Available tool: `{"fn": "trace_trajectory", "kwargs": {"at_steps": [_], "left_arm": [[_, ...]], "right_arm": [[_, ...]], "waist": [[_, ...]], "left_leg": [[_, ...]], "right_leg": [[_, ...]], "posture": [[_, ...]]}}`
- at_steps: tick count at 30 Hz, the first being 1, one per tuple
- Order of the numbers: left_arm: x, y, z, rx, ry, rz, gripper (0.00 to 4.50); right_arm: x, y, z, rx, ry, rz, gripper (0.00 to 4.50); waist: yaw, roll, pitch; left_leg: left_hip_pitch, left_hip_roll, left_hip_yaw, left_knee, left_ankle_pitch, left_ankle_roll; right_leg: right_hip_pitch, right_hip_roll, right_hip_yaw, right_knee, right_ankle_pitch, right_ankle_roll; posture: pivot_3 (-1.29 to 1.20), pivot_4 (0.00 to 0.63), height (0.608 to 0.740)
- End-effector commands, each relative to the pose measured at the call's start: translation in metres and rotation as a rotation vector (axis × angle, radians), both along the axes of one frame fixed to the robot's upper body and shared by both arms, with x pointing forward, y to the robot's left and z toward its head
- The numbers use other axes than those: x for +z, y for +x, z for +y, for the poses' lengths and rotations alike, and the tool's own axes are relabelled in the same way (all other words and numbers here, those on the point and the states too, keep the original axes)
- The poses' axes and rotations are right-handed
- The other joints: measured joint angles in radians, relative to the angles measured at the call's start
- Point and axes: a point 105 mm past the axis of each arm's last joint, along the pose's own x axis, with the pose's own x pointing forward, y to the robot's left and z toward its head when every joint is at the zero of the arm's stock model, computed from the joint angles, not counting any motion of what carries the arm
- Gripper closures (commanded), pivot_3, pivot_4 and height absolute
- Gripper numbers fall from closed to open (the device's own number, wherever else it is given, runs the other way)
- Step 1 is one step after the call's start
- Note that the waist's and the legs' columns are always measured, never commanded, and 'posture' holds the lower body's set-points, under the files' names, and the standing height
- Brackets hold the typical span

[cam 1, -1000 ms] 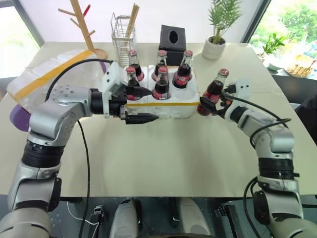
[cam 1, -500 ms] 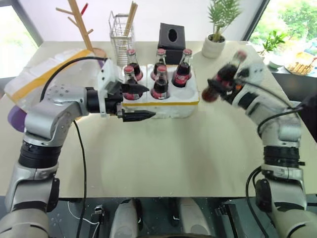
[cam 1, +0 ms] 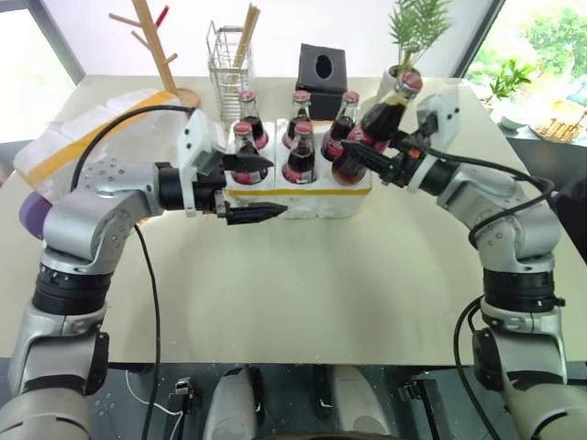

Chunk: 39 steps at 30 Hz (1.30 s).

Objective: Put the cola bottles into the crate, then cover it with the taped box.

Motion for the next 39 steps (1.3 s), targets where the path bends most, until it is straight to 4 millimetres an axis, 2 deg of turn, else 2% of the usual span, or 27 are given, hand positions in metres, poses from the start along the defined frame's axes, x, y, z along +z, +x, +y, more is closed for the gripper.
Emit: {"fn": "trace_trajectory", "kwargs": {"at_steps": [1,3,6,10,14,16,18,21,27,31,34,37,39], "left_arm": [[0.011,-0.005,0.002,0.0,-0.002,-0.051,0.0],[0.011,-0.005,0.002,0.001,-0.002,-0.053,0.0],[0.011,-0.004,0.002,0.002,-0.001,-0.053,0.0],[0.01,-0.003,0.002,0.006,0.002,-0.053,0.0],[0.01,-0.003,0.003,0.011,0.004,-0.055,0.0],[0.011,-0.003,0.008,0.027,0.013,-0.062,0.0],[0.016,-0.004,0.016,0.051,0.009,-0.063,0.0],[0.023,-0.01,0.031,0.089,0.011,-0.06,0.0],[0.042,-0.042,0.08,0.245,0.04,-0.04,0.0],[0.048,-0.079,0.117,0.349,0.108,0.038,0.0],[0.04,-0.097,0.153,0.478,0.229,0.1,0.0],[0.035,-0.107,0.193,0.622,0.325,0.129,0.0],[0.026,-0.117,0.224,0.694,0.454,0.162,0.0]], "right_arm": [[0.024,0.0,0.005,0.007,0.022,-0.1,1.74],[0.029,0.005,0.007,0.003,0.047,-0.099,1.74],[0.023,0.011,0.014,0.021,0.029,-0.075,1.74],[-0.006,0.022,0.023,0.014,-0.095,-0.003,1.74],[-0.024,0.034,0.02,-0.044,-0.165,0.046,1.74],[-0.027,0.036,0.015,-0.059,-0.194,0.06,0.71],[-0.023,0.032,0.012,-0.043,-0.212,0.056,0.02],[-0.007,0.018,0.006,0.009,-0.225,0.018,0.02],[0.044,-0.029,-0.031,0.121,-0.184,-0.047,0.02],[0.057,-0.059,-0.052,0.183,-0.234,-0.045,0.02],[0.069,-0.08,-0.054,0.265,-0.218,-0.072,0.02],[0.087,-0.085,-0.052,0.287,-0.155,-0.116,0.02],[0.096,-0.089,-0.05,0.318,-0.136,-0.134,0.02]], "waist": [[-0.001,0.0,0.0],[-0.004,0.0,0.0],[-0.003,0.0,0.0],[-0.003,0.0,0.0],[-0.003,0.0,0.0],[-0.003,0.0,0.0],[-0.003,0.0,0.0],[-0.003,0.0,0.0],[-0.002,0.0,0.0],[-0.002,0.0,0.0],[-0.006,0.001,0.0],[-0.011,0.002,0.001],[-0.01,0.002,0.001]], "left_leg": [[0.0,0.0,0.0,0.0,0.0,0.0],[0.0,0.0,0.0,0.0,0.0,0.0],[0.0,0.001,0.0,0.0,0.0,0.0],[0.0,0.001,0.0,0.0,0.0,0.0],[0.0,0.001,0.0,0.0,0.0,0.0],[0.0,0.001,0.0,0.0,0.0,0.0],[0.0,0.001,0.0,0.0,0.0,0.0],[0.0,0.001,0.0,0.0,0.0,0.0],[0.0,0.001,0.0,-0.001,0.0,0.0],[0.001,0.001,0.001,-0.001,0.0,0.0],[0.003,0.002,0.001,-0.002,0.0,0.0],[0.005,0.003,0.003,-0.003,0.0,-0.001],[0.006,0.003,0.003,-0.004,0.0,-0.001]], "right_leg": [[0.0,0.0,0.0,0.0,0.0,0.0],[0.0,0.0,0.0,0.0,0.0,0.0],[0.0,0.001,0.0,0.0,0.0,0.0],[-0.001,0.001,0.0,0.0,0.0,0.0],[-0.001,0.0,0.0,0.0,0.0,0.0],[-0.001,0.001,0.0,0.0,0.0,0.0],[0.0,0.0,0.0,0.0,0.0,0.0],[-0.001,0.001,0.0,0.0,0.0,0.0],[-0.001,0.0,0.0,0.0,0.0,0.0],[0.0,0.0,0.0,-0.001,0.0,-0.001],[0.0,0.0,0.0,-0.001,-0.002,-0.003],[0.0,0.0,0.0,-0.001,-0.003,-0.006],[0.0,0.0,0.0,-0.001,-0.003,-0.008]], "posture": [[0.0,0.15,0.74],[0.0,0.15,0.74],[0.0,0.15,0.74],[0.0,0.15,0.74],[0.0,0.15,0.74],[0.0,0.15,0.74],[0.0,0.15,0.74],[0.0,0.15,0.74],[0.0,0.15,0.74],[0.0,0.15,0.74],[0.0,0.15,0.74],[0.0,0.15,0.74],[0.0,0.15,0.74]]}}
